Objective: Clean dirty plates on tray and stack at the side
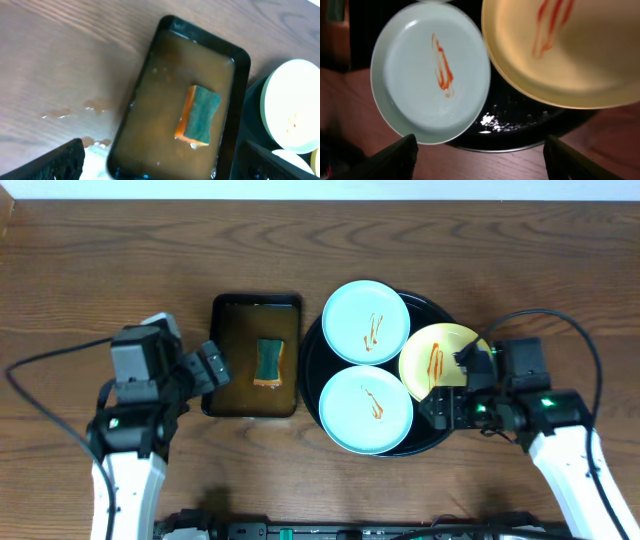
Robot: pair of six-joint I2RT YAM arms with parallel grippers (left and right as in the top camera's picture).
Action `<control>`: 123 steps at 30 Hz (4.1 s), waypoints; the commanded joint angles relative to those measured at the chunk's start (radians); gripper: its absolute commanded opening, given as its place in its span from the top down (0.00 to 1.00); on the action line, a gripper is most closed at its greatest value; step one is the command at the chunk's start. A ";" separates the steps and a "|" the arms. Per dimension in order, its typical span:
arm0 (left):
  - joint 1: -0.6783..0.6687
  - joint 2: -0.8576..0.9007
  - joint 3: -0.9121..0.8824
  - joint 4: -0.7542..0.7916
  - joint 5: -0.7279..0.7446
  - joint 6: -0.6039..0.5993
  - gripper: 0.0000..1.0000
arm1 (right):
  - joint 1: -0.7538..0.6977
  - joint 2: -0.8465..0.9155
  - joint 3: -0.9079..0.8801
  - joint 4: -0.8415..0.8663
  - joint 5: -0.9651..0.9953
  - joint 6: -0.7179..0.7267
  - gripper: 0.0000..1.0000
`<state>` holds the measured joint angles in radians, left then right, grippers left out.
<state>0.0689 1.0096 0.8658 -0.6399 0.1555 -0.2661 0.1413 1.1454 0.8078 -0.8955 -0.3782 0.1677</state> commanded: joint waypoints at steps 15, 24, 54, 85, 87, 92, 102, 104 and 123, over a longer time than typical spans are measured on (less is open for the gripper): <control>-0.285 0.373 0.023 0.209 -0.089 -0.002 0.02 | 0.126 0.330 -0.072 0.257 0.003 0.207 0.41; -0.341 0.517 0.023 0.283 -0.089 -0.002 0.02 | 0.158 0.397 -0.072 0.294 0.020 0.233 0.55; -0.343 0.670 0.022 0.365 -0.179 -0.001 0.39 | 0.158 0.397 -0.072 0.304 0.048 0.244 0.81; -0.347 0.566 0.022 0.356 -0.171 0.002 0.93 | 0.158 0.397 -0.072 0.303 0.049 0.244 0.94; -0.347 0.566 0.022 0.357 -0.171 0.002 0.93 | 0.158 0.397 -0.072 0.306 0.049 0.244 0.99; -0.347 0.564 0.022 0.372 -0.172 0.003 0.93 | 0.158 0.397 -0.072 0.306 0.049 0.243 0.99; -0.345 0.434 0.022 0.557 -0.172 0.098 0.93 | 0.158 0.397 -0.072 0.344 0.058 0.243 0.99; -0.345 0.403 0.022 0.568 -0.172 0.098 0.92 | 0.158 0.397 -0.072 0.358 0.067 0.243 0.99; -0.345 0.274 0.022 0.583 -0.172 0.117 0.92 | 0.159 0.397 -0.072 0.383 0.075 0.243 0.99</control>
<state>-0.2794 1.2922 0.8680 -0.0681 -0.0036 -0.1699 0.2905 1.5398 0.7395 -0.5156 -0.3168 0.4126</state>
